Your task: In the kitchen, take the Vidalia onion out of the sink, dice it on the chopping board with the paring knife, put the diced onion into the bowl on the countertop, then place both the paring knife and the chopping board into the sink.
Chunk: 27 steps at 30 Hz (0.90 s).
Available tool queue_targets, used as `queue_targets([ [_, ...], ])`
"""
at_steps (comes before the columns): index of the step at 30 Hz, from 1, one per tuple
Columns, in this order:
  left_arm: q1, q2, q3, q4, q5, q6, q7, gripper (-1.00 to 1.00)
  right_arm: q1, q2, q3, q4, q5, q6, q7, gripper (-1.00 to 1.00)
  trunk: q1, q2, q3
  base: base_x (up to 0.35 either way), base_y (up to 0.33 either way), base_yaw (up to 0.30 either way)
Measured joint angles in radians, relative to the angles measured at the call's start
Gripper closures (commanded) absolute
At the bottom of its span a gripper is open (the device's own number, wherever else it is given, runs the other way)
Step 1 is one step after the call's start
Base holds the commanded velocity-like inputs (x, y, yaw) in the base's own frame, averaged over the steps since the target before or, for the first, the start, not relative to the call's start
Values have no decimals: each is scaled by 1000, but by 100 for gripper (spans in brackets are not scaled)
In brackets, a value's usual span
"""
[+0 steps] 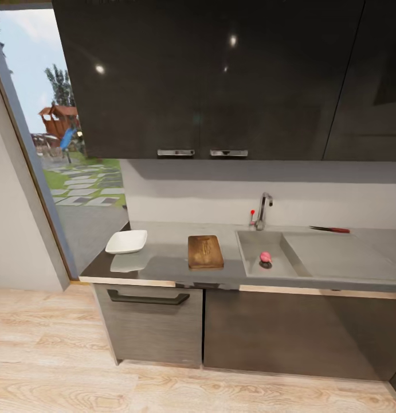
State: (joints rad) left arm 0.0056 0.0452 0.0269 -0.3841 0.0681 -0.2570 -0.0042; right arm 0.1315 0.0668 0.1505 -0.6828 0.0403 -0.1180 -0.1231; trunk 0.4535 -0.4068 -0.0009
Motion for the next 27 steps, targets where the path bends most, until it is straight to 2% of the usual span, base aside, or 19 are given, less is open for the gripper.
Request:
queue_targets([
  [27,0,-1,0,0,0,0,0,-100,0,0,0,1,0,0,0,-100,-4,7,3,0,0,0],
])
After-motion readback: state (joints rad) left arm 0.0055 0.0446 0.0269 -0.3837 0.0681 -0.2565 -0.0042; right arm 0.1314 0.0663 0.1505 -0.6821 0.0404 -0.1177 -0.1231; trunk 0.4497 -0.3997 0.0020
